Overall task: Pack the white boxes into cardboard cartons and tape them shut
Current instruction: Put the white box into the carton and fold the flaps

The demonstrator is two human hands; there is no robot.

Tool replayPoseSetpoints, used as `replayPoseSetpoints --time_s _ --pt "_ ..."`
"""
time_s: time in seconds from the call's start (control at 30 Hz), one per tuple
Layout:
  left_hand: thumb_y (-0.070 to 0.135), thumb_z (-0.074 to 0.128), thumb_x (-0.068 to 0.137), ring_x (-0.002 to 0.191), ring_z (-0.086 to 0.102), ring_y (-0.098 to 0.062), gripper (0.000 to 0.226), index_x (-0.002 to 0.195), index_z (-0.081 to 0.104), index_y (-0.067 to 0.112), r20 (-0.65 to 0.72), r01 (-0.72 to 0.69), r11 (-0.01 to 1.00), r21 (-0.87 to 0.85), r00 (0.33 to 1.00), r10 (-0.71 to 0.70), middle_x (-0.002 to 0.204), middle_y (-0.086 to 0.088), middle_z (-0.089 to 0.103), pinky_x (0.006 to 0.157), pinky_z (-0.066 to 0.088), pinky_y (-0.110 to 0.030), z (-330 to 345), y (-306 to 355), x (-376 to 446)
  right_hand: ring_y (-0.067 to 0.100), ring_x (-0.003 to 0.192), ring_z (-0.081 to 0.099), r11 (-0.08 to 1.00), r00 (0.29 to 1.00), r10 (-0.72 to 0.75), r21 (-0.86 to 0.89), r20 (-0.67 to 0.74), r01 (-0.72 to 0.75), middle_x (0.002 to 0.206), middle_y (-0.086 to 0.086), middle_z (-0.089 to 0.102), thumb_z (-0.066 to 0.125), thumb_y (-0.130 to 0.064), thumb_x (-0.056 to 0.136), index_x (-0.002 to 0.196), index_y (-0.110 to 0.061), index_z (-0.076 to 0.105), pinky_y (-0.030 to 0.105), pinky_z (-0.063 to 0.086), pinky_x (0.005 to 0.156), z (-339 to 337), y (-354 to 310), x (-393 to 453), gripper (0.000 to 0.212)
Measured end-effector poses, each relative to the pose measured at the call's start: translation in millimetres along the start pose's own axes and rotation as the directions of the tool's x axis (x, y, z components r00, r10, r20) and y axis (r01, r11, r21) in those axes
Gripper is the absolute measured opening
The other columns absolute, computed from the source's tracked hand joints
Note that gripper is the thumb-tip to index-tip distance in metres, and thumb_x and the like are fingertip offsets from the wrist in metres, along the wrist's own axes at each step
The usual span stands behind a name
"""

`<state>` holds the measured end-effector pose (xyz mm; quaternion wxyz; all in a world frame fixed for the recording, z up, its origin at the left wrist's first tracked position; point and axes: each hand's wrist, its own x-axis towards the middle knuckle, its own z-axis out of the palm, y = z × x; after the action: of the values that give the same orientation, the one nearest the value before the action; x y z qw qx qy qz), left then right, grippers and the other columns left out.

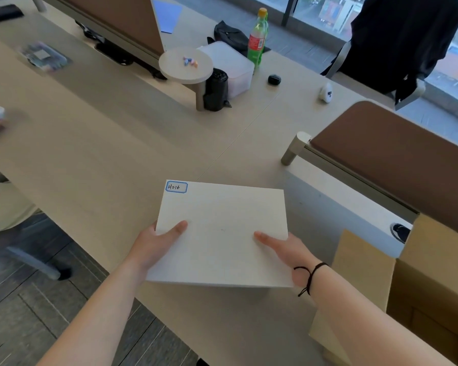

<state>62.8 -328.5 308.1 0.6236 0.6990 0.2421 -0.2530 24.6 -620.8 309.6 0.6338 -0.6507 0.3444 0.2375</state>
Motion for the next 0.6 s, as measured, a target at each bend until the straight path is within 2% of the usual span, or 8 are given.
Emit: replayPoseSetpoints --time_s 0.13,0.3,0.47,0.6 --pt "0.039 0.079 0.084 0.089 0.077 -0.021 0.034 0.108 0.073 0.016 0.005 0.003 1.0 -0.03 1.0 -0.003 0.096 0.002 0.08 0.078 0.059 -0.038 -6 -3 -6 0.019 0.097 0.075 1.0 0.999 -0.02 -0.015 0.026 0.02 0.106 -0.006 0.078 0.09 -0.044 0.069 0.117 -0.028 0.07 0.043 0.059 0.091 3 -5 -5 0.055" --pt "0.037 0.08 0.083 0.091 0.076 -0.025 0.034 0.108 0.073 0.014 0.0 0.011 0.999 -0.037 1.0 -0.011 0.097 -0.001 0.08 0.083 0.059 -0.042 -10 -2 -15 0.016 0.092 0.076 1.0 1.0 -0.026 0.005 0.015 0.026 0.101 -0.007 0.078 0.089 -0.038 0.072 0.113 -0.027 0.071 0.034 0.06 0.079 7 -8 -20 0.046" --pt "0.037 0.081 0.082 0.09 0.076 -0.025 0.037 0.108 0.073 0.013 0.0 -0.023 1.0 -0.02 1.0 0.023 0.096 -0.001 0.08 0.084 0.059 -0.043 -11 13 -26 0.017 0.095 0.075 0.998 0.998 -0.06 0.017 -0.013 0.06 0.101 -0.008 0.078 0.088 -0.038 0.073 0.112 -0.026 0.072 0.039 0.06 0.088 5 -15 -37 0.044" --pt "0.039 0.081 0.081 0.09 0.076 -0.026 0.038 0.108 0.074 0.013 -0.001 -0.086 0.996 0.011 0.996 0.086 0.097 -0.002 0.079 0.085 0.059 -0.043 -10 40 -41 0.015 0.092 0.075 0.993 0.992 -0.116 0.026 -0.041 0.117 0.098 -0.009 0.079 0.087 -0.036 0.076 0.106 -0.027 0.073 0.036 0.06 0.085 -1 -33 -56 0.035"
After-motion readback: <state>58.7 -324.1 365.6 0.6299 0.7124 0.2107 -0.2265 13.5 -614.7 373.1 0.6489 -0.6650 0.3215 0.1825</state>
